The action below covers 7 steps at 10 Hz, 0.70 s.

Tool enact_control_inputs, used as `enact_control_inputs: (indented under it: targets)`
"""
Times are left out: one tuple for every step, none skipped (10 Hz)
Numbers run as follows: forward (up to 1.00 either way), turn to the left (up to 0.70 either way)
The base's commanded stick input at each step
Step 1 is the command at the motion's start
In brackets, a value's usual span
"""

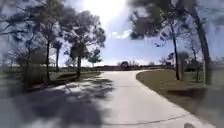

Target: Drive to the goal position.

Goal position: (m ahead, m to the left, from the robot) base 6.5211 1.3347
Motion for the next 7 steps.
enact_control_inputs:
  targets:
    - [0.85, 0.00]
    - [0.85, 0.00]
    - [0.85, -0.20]
    - [0.85, -0.34]
    - [0.85, -0.34]
    - [0.85, -0.12]
    - [0.85, 0.00]
